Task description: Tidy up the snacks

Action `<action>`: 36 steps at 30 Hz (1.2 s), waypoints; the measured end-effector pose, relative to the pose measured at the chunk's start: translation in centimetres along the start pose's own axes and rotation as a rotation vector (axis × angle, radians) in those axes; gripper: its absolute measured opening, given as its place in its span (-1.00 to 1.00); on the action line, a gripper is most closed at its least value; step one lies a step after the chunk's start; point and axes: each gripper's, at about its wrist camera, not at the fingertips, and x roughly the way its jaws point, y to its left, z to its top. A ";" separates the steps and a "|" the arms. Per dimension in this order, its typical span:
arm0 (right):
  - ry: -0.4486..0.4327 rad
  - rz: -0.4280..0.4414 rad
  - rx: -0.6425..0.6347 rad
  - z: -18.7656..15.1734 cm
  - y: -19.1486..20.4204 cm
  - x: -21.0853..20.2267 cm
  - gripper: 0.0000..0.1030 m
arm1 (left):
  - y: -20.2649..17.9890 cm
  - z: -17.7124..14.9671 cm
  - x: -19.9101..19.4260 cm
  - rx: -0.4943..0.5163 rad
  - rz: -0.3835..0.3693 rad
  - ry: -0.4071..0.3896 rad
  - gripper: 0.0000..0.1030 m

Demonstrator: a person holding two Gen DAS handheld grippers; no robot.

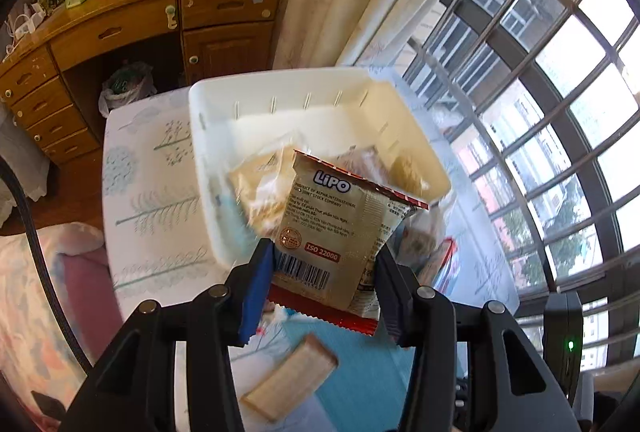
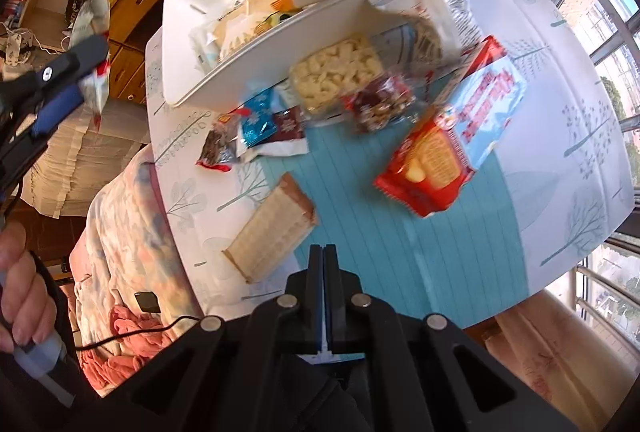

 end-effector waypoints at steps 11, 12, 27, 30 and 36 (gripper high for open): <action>-0.002 -0.030 -0.028 2.5 -1.0 -0.5 -0.99 | 0.4 1.3 0.9 -0.104 -0.028 -0.082 0.51; -0.003 -0.032 -0.023 2.6 -1.0 -0.5 -0.99 | 0.6 1.2 0.8 -0.110 -0.017 -0.074 0.52; -0.203 -0.013 0.165 -0.8 0.1 -2.6 -0.99 | 6.3 -4.3 -2.6 -0.090 -0.033 0.019 0.52; -0.245 -0.011 0.197 -1.4 0.1 -3.1 -0.99 | 7.0 -5.6 -3.3 -0.065 -0.029 0.036 0.52; -0.293 0.024 0.287 -2.3 -1.3 -4.0 -0.78 | 7.9 -8.3 -2.9 -0.030 -0.042 0.105 0.52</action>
